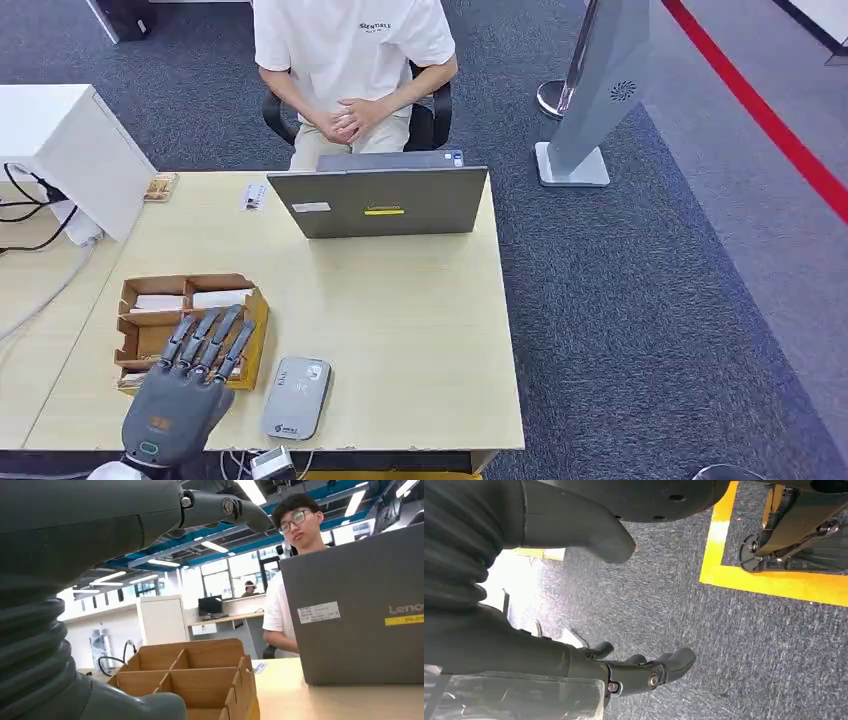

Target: Pass the card to the sensor for recognition and then transmit it.

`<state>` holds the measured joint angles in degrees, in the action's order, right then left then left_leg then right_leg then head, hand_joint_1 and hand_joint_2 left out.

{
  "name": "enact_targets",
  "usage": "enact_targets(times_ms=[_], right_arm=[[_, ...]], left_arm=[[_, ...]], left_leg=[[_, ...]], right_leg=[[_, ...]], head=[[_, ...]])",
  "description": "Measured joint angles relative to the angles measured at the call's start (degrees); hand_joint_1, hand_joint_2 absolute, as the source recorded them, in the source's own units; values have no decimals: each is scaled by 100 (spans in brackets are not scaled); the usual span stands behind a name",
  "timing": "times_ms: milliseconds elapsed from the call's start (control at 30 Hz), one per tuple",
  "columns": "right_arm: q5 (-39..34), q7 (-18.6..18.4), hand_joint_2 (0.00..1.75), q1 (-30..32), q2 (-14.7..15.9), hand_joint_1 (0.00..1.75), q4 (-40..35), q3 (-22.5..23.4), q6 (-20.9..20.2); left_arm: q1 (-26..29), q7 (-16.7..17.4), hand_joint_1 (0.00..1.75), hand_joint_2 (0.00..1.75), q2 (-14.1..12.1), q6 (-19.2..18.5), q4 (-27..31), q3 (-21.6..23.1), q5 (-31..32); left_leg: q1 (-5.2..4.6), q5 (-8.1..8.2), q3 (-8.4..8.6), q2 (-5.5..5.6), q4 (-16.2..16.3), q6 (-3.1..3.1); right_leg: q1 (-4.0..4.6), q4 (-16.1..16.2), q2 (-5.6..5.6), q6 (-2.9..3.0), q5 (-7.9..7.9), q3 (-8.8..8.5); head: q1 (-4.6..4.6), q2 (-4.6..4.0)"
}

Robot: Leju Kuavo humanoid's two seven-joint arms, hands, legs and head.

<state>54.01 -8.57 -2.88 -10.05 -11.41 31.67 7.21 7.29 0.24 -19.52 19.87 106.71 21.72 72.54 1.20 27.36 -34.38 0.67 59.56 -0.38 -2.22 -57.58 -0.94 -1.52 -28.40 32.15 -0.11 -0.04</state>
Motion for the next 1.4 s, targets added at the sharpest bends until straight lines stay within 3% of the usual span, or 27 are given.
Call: enact_targets(times_ms=[133,400,833,1400], right_arm=[[0,-13,175,1,-2,0,0,22,0],[70,-267,175,43,-2,0,0,83,-61],[173,-177,175,37,-2,0,-9,125,-66],[282,-118,175,29,-2,0,-11,177,-31]], left_arm=[[47,0,0,175,0,-24,0,46,-20],[298,229,0,175,-83,-558,-78,61,-378],[461,632,0,175,-195,-617,-92,55,-464],[741,1119,0,175,-2,-345,-61,-273,11]], left_leg=[[0,0,1,0,0,0],[0,0,0,0,0,0],[0,0,0,1,-1,0],[0,0,0,1,-1,0]], right_leg=[[0,0,0,0,0,-1],[0,0,-1,0,0,0],[0,0,1,0,0,-3],[0,0,1,0,-1,-3]], head=[[0,0],[-2,0],[0,0],[0,0]])
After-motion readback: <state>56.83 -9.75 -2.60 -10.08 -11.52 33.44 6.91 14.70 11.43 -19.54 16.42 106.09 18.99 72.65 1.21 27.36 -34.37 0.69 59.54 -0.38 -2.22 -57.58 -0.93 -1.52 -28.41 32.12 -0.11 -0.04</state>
